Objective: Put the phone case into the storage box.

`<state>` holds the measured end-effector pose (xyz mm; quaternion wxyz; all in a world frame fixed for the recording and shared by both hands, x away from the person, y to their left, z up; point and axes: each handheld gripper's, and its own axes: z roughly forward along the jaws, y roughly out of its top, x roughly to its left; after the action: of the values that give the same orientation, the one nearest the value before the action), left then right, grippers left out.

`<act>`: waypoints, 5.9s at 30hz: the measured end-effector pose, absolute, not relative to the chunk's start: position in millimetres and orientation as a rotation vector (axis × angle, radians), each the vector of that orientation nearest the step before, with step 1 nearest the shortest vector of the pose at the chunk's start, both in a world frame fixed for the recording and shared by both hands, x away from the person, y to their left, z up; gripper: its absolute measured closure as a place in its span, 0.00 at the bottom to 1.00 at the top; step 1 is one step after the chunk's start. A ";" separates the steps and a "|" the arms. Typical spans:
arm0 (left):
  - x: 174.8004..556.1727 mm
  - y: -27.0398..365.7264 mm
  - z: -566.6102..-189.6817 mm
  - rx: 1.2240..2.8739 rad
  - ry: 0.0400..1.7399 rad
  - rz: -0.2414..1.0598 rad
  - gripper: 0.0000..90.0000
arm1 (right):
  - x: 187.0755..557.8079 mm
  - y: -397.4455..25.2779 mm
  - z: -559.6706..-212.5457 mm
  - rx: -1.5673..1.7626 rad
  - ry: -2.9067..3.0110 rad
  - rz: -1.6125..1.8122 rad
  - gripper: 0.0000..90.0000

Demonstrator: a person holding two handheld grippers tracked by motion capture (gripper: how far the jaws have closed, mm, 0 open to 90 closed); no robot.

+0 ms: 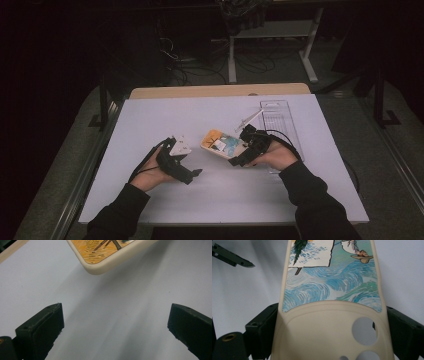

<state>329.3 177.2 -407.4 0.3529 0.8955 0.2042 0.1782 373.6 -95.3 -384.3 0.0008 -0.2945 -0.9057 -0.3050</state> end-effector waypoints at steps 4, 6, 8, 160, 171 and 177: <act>328.5 177.0 -407.7 2.313 0.505 0.484 0.00 | 374.2 -95.9 -384.4 -0.925 -2.846 -0.959 0.11; 327.8 176.6 -408.2 2.313 0.498 0.491 0.00 | 374.2 -96.1 -384.2 -0.925 -2.842 -0.960 0.11; 327.1 175.8 -408.9 2.319 0.487 0.511 0.00 | 374.2 -96.1 -384.2 -0.924 -2.844 -0.962 0.11; 287.8 131.5 -441.0 2.152 -0.402 1.792 0.47 | 382.1 -59.1 -376.2 -0.751 -2.856 -1.030 0.11; 285.2 129.1 -441.4 2.116 -0.430 1.826 0.55 | 382.5 -59.1 -375.9 -0.749 -2.853 -1.035 0.11; 285.1 128.4 -442.2 2.124 -0.444 1.829 0.58 | 382.3 -58.8 -376.0 -0.752 -2.852 -1.037 0.11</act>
<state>285.1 128.4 -442.2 0.1514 0.7397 -0.1547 0.6371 382.3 -58.8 -376.0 0.0075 -0.2406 -0.9122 -0.3315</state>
